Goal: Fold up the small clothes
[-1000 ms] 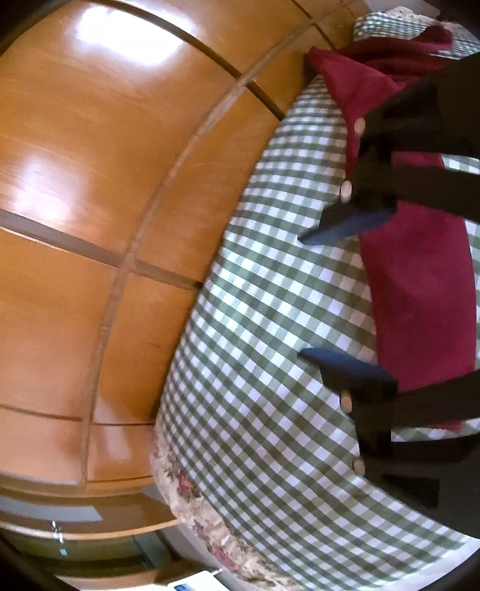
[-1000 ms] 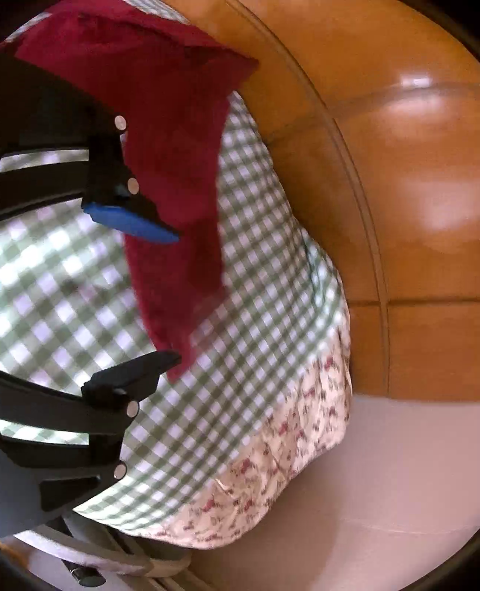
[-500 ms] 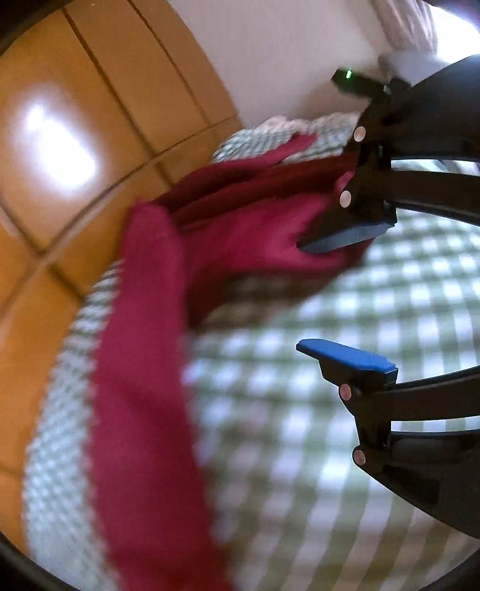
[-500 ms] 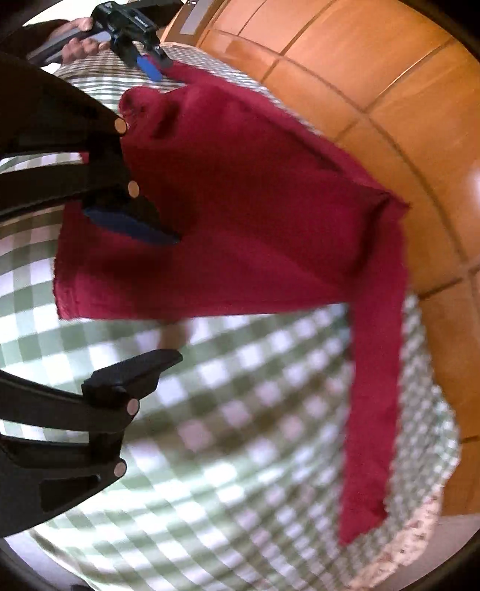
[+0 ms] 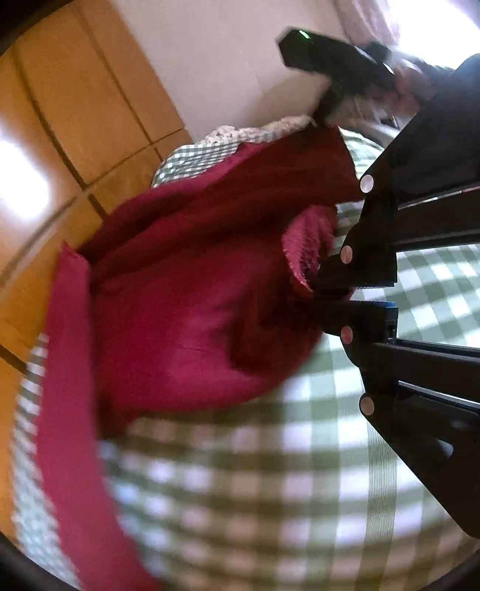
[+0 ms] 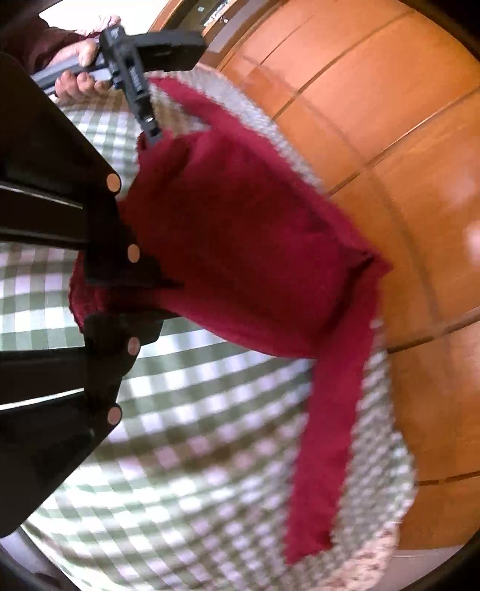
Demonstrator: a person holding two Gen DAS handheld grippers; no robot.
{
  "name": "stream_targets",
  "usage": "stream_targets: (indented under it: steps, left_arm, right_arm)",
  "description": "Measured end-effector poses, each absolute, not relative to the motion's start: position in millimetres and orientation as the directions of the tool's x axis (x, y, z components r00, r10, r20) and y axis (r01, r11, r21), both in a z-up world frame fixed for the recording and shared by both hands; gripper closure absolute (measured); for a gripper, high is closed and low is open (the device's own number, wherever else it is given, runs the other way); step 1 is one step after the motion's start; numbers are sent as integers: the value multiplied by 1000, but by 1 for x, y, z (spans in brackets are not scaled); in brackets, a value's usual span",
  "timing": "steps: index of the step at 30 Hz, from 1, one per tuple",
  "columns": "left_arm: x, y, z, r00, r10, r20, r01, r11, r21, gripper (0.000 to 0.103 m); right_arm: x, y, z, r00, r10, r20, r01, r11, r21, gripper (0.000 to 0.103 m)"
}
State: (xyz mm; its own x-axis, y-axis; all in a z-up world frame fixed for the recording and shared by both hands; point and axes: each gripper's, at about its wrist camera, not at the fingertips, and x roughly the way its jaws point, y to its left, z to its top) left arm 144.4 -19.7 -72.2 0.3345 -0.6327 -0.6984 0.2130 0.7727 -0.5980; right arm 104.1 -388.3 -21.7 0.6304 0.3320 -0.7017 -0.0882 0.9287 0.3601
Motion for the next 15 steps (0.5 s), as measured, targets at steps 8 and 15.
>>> stream_targets:
  steps: [8,15]
  left_arm:
    - [98,64,14,489,-611,-623,342,791,-508,101]
    - [28,115,36,514,-585,-628,358,811,-463,101]
  right_arm:
    - [57,-402,55,743,358,-566,-176,920,351,95]
    - [12,-420,17,689,297,-662,-104,943,315,96]
